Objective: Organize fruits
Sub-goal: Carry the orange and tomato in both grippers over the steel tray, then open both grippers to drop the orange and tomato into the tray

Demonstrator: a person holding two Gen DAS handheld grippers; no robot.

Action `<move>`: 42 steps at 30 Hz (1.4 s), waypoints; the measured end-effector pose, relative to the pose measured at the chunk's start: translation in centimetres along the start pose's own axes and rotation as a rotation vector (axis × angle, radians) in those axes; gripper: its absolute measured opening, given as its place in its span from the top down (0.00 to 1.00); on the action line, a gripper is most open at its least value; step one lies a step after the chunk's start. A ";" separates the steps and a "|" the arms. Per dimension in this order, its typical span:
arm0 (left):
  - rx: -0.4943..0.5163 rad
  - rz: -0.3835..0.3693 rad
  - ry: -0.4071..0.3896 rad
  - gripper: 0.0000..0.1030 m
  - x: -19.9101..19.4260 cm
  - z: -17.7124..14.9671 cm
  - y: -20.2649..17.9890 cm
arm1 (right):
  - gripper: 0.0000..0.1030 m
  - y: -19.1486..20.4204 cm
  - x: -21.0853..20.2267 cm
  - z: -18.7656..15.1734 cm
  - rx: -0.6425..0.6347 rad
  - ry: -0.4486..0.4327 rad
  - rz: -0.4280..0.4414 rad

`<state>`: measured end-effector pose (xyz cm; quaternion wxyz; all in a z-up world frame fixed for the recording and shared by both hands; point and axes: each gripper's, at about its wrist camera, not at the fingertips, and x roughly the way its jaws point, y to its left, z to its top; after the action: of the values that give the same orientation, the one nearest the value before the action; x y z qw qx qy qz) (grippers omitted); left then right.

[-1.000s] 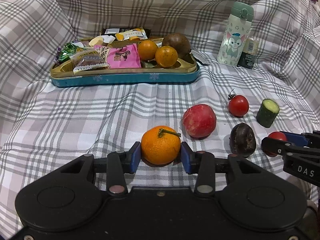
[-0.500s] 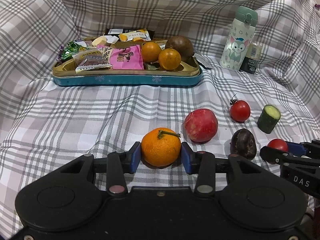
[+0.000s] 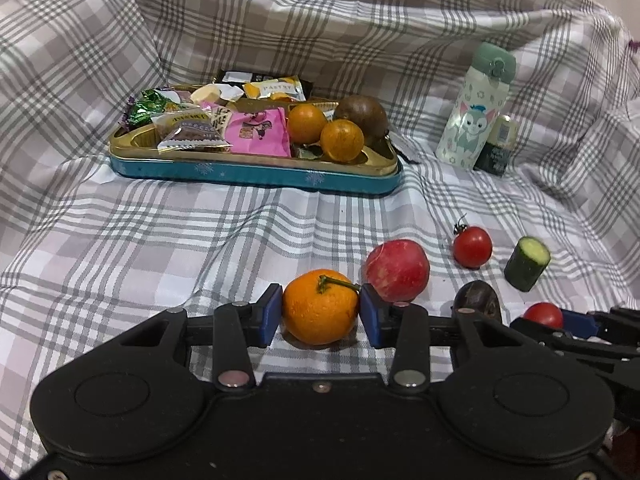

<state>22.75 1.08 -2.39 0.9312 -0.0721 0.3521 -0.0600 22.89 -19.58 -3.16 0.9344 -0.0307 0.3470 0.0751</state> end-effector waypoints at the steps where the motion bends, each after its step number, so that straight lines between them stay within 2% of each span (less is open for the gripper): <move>1: -0.005 -0.001 -0.009 0.52 -0.3 0.0 0.1 | 0.65 0.0 -0.1 0.0 0.000 -0.002 0.000; 5: -0.032 -0.006 -0.053 0.52 -2.2 -0.1 0.5 | 0.65 -0.1 -1.0 -0.3 0.012 -0.037 -0.022; 9: -0.024 -0.015 -0.088 0.52 -5.3 -0.7 0.6 | 0.65 -1.3 -3.3 -0.8 0.114 -0.080 -0.007; 16: -0.027 -0.030 -0.076 0.52 -10.2 -2.7 1.0 | 0.65 -2.1 -8.0 -2.3 0.188 -0.131 0.015; 22: 0.027 -0.031 -0.040 0.52 -12.7 -5.6 0.8 | 0.65 -1.7 -11.9 -4.9 0.174 -0.154 0.004; 28: 0.079 -0.077 -0.028 0.52 -14.9 -8.0 -0.4 | 0.65 -0.6 -15.0 -7.4 0.131 -0.160 0.006; 31: 0.106 -0.132 -0.014 0.52 -15.6 -8.9 -0.8 | 0.65 -0.1 -16.1 -8.5 0.111 -0.159 0.020; 34: 0.148 -0.196 0.035 0.52 -15.4 -9.5 -1.5 | 0.65 0.3 -16.6 -9.3 0.090 -0.165 0.025; 37: 0.193 -0.176 0.062 0.52 -14.5 -9.8 -2.4 | 0.65 0.5 -16.0 -9.3 0.076 -0.143 0.031; 42: 0.188 -0.157 0.099 0.52 -13.6 -9.8 -2.7 | 0.65 0.8 -15.0 -9.2 0.064 -0.103 0.050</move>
<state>5.90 -0.27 -0.35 0.9078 -0.0088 0.3837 -0.1689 5.65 -21.59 -0.35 0.9493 0.0118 0.3012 0.0888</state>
